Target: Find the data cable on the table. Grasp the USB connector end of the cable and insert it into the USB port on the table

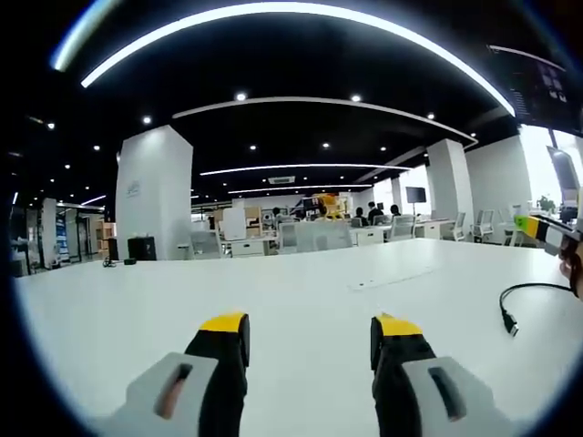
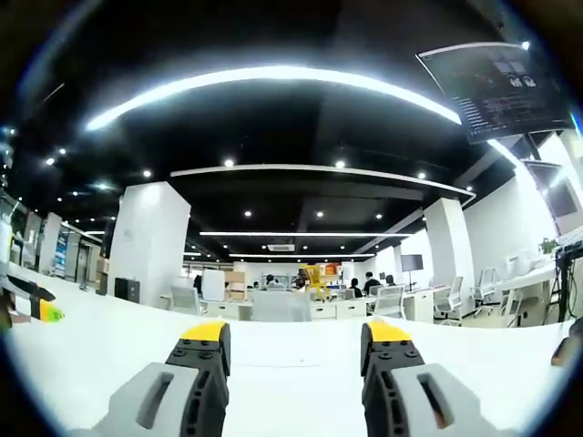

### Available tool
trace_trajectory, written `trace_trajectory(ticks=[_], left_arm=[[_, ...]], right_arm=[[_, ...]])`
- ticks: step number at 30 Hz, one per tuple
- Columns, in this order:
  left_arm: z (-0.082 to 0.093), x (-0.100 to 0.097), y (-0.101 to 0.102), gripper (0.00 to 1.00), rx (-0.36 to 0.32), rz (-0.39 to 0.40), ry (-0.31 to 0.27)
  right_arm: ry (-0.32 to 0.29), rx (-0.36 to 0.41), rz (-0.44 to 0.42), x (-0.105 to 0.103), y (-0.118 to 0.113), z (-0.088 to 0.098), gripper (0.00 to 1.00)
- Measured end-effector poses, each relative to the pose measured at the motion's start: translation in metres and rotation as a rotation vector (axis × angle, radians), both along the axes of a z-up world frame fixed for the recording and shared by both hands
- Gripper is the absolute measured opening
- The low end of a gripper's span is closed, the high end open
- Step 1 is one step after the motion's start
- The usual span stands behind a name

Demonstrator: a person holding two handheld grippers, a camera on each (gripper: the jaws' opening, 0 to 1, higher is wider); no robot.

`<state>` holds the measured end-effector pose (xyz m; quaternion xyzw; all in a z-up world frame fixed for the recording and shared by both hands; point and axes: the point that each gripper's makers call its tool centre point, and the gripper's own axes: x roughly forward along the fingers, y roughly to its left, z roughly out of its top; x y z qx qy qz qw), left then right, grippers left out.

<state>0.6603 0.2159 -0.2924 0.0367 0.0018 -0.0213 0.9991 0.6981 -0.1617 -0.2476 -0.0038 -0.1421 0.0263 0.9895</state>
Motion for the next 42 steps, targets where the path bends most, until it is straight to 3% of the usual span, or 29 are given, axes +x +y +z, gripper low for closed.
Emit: trace_trajectory(ticks=[31,38,42], left_arm=[[0.011,-0.003,-0.004,0.54,-0.011,-0.013,-0.036],[0.012,-0.002,-0.008,0.54,-0.025,-0.029,-0.034],[0.009,-0.002,-0.018,0.54,-0.015,-0.057,-0.02]], right_arm=[[0.0,-0.005,-0.003,-0.004,0.001,0.0,0.58],[0.016,0.012,0.004,-0.001,-0.003,-0.002,0.59],[0.056,0.0,0.041,0.004,0.005,-0.008,0.58]])
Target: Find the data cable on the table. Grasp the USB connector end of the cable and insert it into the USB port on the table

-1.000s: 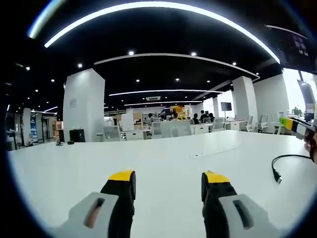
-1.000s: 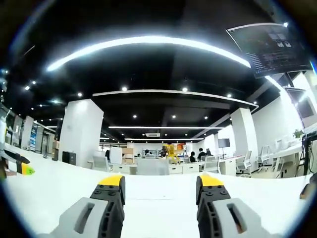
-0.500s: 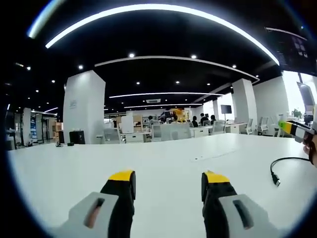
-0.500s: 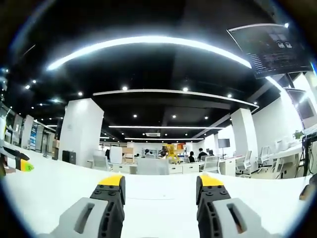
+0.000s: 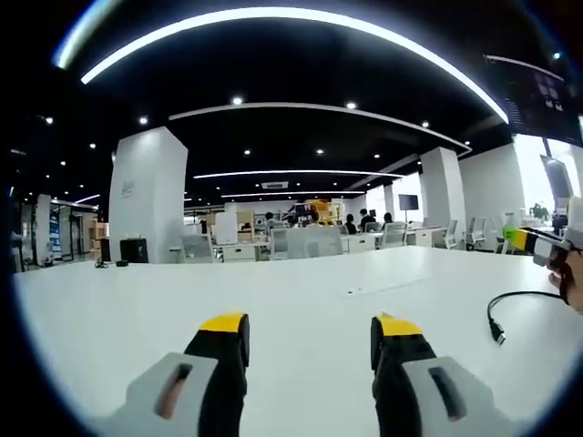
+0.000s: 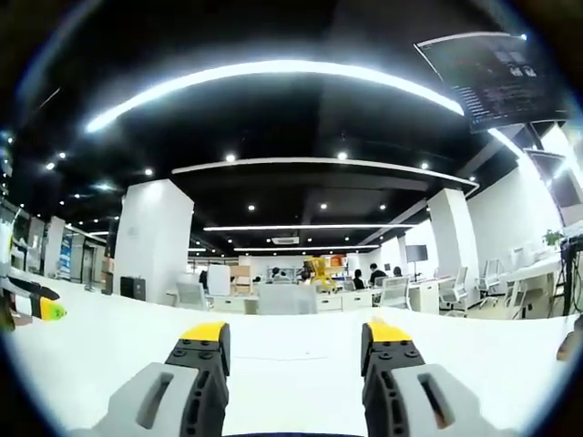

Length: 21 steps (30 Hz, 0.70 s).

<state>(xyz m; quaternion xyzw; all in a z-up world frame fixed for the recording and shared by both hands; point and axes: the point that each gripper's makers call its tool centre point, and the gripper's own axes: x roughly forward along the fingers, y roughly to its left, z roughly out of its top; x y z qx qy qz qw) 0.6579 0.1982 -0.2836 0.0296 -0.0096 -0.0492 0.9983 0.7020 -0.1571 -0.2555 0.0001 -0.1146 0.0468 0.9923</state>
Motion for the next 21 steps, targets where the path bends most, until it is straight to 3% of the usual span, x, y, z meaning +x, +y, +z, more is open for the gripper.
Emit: trace_trajectory(ticks=[5,12,16,21], left_arm=[[0.0,0.0,-0.009,0.54,0.006,-0.028,0.004],[0.0,-0.001,-0.014,0.54,0.004,-0.042,0.006],[0.001,-0.002,-0.02,0.54,0.011,-0.056,0.005],[-0.002,-0.003,-0.026,0.54,0.019,-0.077,0.014]], right_arm=[[0.026,-0.067,0.066,0.007,0.011,-0.004,0.53],[0.174,-0.263,0.312,0.016,0.033,-0.038,0.49],[0.247,-0.426,0.442,0.009,0.04,-0.059,0.48],[0.308,-0.492,0.567,0.002,0.044,-0.074,0.46]])
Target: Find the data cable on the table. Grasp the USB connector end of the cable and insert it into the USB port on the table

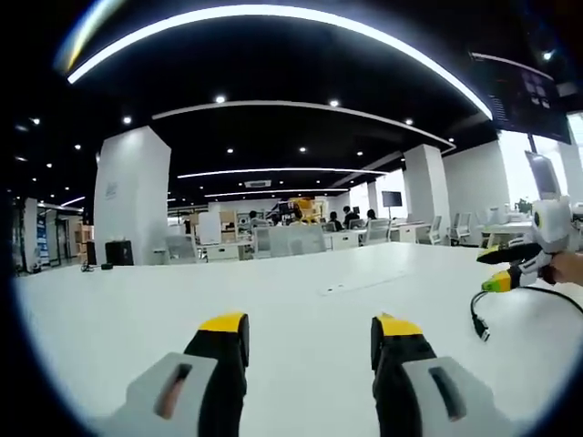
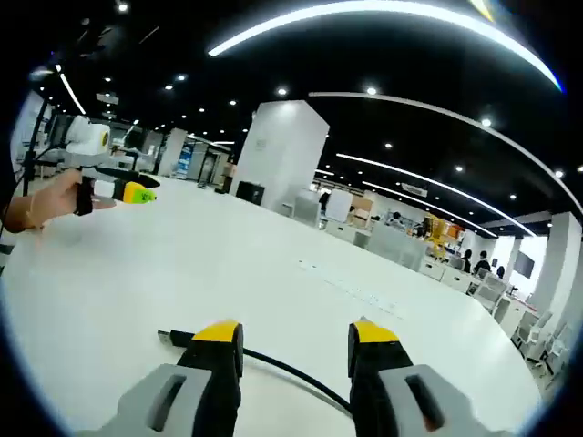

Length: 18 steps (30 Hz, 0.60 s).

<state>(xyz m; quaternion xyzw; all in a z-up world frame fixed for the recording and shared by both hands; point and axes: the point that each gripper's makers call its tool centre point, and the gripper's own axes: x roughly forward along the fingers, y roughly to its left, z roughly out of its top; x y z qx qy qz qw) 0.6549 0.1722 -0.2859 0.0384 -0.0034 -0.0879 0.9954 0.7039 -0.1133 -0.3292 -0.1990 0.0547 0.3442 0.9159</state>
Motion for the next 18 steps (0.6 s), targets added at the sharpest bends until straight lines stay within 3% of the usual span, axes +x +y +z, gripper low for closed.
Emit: trace_trajectory(ticks=[10,18], left_arm=[[0.001,-0.002,0.002,0.54,0.009,-0.004,-0.005],[0.001,-0.003,0.003,0.54,-0.001,-0.011,-0.004]], right_arm=[[0.06,-0.084,0.062,-0.004,0.004,-0.022,0.41],[0.112,-0.098,0.092,-0.001,0.008,-0.037,0.39]])
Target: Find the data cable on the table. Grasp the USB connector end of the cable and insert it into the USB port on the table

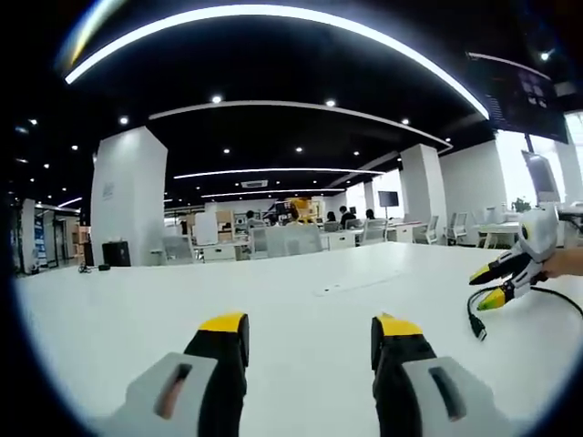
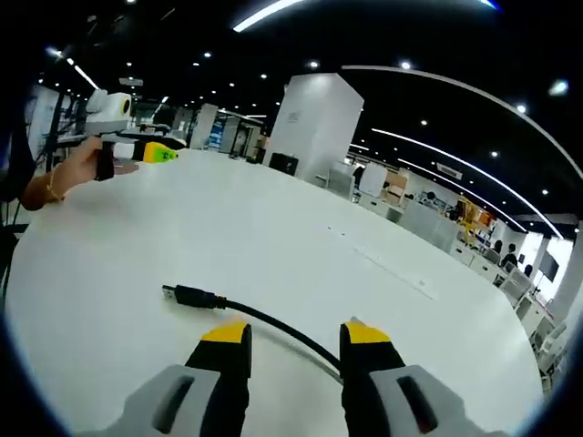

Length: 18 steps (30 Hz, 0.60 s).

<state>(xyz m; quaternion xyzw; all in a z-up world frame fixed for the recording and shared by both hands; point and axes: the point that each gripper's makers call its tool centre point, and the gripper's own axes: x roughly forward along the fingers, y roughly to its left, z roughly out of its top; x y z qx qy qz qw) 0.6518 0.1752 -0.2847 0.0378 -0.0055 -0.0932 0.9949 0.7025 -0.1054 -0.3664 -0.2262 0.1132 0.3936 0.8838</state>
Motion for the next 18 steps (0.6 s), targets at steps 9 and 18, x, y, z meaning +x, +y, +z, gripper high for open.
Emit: trace_trajectory(ticks=[9,18], left_arm=[[0.0,-0.001,-0.003,0.54,-0.008,-0.016,0.003],[0.001,-0.002,-0.006,0.54,-0.012,-0.023,0.002]], right_arm=[[0.069,-0.02,0.027,0.005,0.006,-0.014,0.3],[0.169,0.012,0.052,0.013,0.008,-0.014,0.27]])
